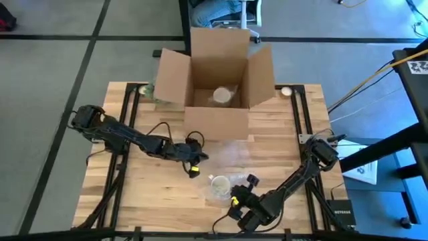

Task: Wrap mug
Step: Wrap the red mug with bubble wrap

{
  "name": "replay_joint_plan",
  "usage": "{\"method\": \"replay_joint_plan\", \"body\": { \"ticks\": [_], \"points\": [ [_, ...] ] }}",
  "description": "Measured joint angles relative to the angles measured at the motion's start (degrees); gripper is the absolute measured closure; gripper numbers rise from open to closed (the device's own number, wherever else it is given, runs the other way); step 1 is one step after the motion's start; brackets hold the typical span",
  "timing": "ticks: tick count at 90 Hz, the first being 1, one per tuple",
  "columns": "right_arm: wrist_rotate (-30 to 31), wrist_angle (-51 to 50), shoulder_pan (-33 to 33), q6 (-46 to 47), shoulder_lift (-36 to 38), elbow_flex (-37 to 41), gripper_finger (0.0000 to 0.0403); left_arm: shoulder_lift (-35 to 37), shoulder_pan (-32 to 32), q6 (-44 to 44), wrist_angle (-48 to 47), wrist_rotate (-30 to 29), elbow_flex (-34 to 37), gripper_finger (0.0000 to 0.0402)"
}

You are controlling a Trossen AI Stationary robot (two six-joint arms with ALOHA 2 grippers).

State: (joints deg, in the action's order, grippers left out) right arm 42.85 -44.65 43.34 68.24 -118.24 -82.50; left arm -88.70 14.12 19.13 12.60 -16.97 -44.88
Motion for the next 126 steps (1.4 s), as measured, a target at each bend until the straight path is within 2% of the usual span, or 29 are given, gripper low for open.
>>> {"method": "replay_joint_plan", "body": {
  "ticks": [19,39,56,73,87,97,109,116,126],
  "points": [
    [-1.62,3.98,-2.03,-5.65,0.0,0.0,0.0403,1.0,3.35,-0.66,7.6,4.53,-0.04,0.04],
    [-2.41,8.95,-4.81,-9.58,0.0,0.0,0.0403,0.58,6.22,0.0,8.86,5.03,-0.04,0.04],
    [-3.43,9.21,-6.42,-9.54,0.0,0.0,0.0403,-2.67,8.33,0.36,10.57,10.32,-0.09,0.04],
    [-4.17,9.32,-6.71,-9.59,0.03,0.0,0.0403,-6.77,9.13,1.95,11.3,10.34,-0.28,0.04],
    [-8.58,7.38,-6.57,-10.54,4.59,0.0,0.0403,-7.42,9.08,1.9,11.77,10.19,-0.36,0.04],
    [-11.99,7.47,-6.53,-15.36,9.82,-0.02,0.0403,-7.17,9.08,1.9,12.6,9.83,-0.2,0.04],
    [-9.67,7.6,-7.97,-23.25,14.17,-0.09,0.0403,-7.2,9.08,1.3,13.24,9.8,-0.15,0.04],
    [-9.94,8.61,-10.53,-27.38,14.75,-0.11,0.0403,-7.2,9.08,1.16,13.22,9.77,-0.11,0.04],
    [-15.56,10.57,-14.0,-31.31,12.6,-0.11,0.0403,-7.2,9.08,1.36,13.24,9.77,-0.11,0.04]
  ]
}}
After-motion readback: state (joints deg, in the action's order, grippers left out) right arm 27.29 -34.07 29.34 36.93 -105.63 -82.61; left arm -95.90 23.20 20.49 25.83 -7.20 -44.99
